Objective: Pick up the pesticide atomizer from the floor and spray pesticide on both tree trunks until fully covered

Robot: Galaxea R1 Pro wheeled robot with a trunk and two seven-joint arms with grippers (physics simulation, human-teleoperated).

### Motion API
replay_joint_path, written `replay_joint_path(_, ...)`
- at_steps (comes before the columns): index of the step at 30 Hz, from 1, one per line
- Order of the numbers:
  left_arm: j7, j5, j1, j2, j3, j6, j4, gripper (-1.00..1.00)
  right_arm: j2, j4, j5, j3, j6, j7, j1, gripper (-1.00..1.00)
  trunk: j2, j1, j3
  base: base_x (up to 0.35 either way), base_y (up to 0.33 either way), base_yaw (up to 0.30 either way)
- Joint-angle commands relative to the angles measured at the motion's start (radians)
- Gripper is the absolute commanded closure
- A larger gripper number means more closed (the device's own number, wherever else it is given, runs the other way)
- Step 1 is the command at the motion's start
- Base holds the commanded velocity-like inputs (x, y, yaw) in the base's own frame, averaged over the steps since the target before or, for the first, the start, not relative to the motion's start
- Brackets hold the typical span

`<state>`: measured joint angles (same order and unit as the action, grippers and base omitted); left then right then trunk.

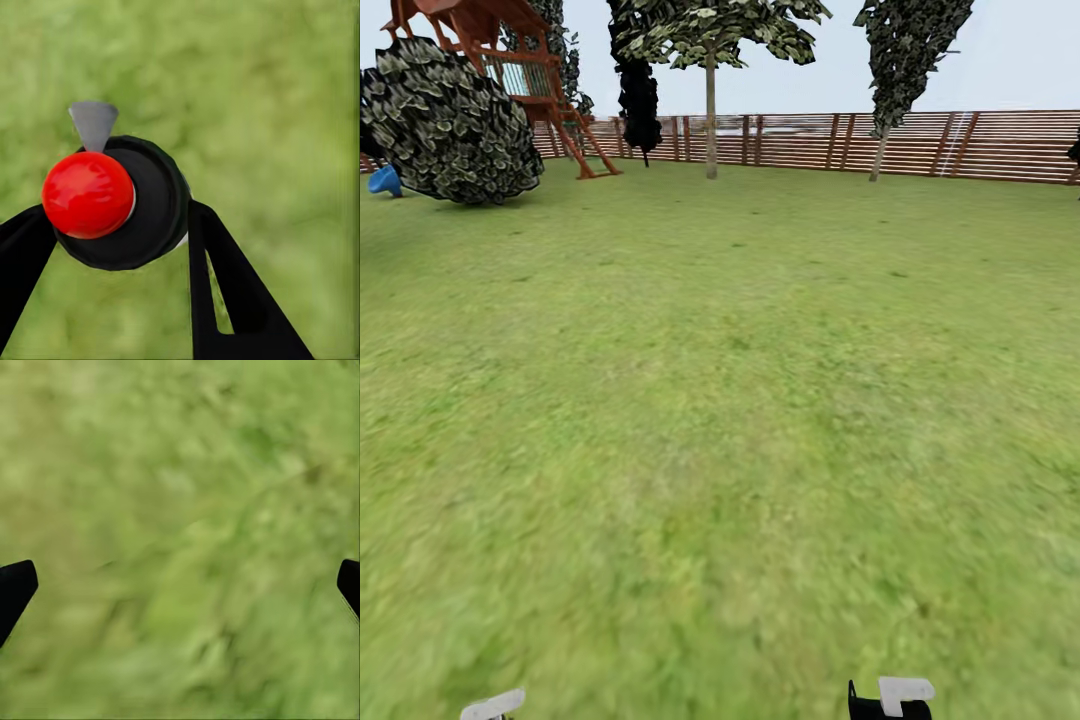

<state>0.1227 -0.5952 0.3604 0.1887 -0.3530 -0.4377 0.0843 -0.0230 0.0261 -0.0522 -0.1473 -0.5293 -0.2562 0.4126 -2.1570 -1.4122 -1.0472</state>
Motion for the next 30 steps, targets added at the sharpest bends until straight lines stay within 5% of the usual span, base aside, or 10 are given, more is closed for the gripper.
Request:
replay_joint_path(1, 0.000, 0.000, 0.000, 0.000, 0.000, 0.000, 0.000, 1.00, 0.000, 0.000, 0.001, -0.001, 0.000, 0.000, 0.000, -1.00, 0.000, 0.000, 0.000, 0.337, 0.000, 0.000)
replay_joint_path(30, 0.000, 0.000, 0.000, 0.000, 0.000, 0.000, 0.000, 1.00, 0.000, 0.000, 0.000, -0.002, 0.000, 0.000, 0.000, -1.00, 0.000, 0.000, 0.000, 0.336, 0.000, 0.000)
